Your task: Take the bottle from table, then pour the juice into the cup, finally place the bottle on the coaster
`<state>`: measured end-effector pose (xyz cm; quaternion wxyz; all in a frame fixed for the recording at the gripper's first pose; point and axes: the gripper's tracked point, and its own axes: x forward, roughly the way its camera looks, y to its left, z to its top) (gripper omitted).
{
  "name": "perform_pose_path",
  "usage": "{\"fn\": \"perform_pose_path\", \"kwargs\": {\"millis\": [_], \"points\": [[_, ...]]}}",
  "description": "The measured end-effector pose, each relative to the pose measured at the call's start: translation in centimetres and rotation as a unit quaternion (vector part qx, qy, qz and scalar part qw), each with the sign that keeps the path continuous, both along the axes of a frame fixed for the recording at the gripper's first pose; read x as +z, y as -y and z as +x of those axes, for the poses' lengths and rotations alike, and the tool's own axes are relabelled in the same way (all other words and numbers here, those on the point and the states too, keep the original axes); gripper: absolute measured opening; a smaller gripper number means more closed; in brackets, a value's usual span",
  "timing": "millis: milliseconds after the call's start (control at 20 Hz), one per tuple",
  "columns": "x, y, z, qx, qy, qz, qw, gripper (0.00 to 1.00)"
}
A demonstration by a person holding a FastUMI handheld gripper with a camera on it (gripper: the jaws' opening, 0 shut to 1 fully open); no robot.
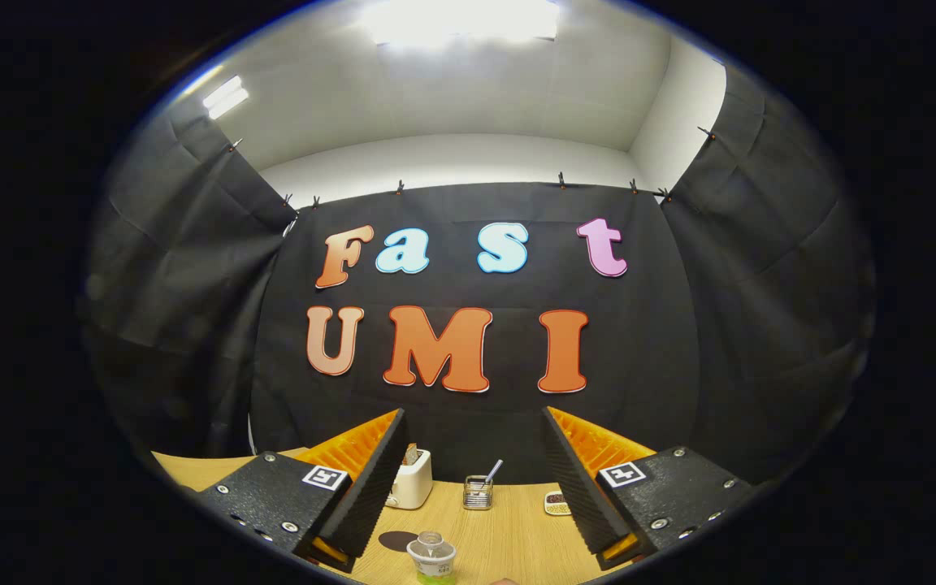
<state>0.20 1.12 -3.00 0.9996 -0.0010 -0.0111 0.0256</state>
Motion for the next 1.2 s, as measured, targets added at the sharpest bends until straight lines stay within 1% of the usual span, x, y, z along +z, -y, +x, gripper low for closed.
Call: {"fn": "perform_pose_path", "kwargs": {"millis": [250, 500, 750, 950, 1100, 1200], "points": [[-3.4, -1.2, -0.2, 0.013, -0.005, -0.021, 1.000, 0.97], [-6.4, -2.0, -0.6, 0.011, -0.008, -0.037, 0.999, 0.97], [-10.6, -3.1, -0.8, 0.029, -0.044, -0.021, 0.998, 0.97], [-14.8, -3.2, -0.9, 0.028, -0.085, -0.010, 0.996, 0.97], [-17.9, -2.6, -0.7, 0.015, -0.104, -0.009, 0.994, 0.97], [-19.5, -3.2, -1.0, 0.021, -0.115, -0.008, 0.993, 0.97]]}}
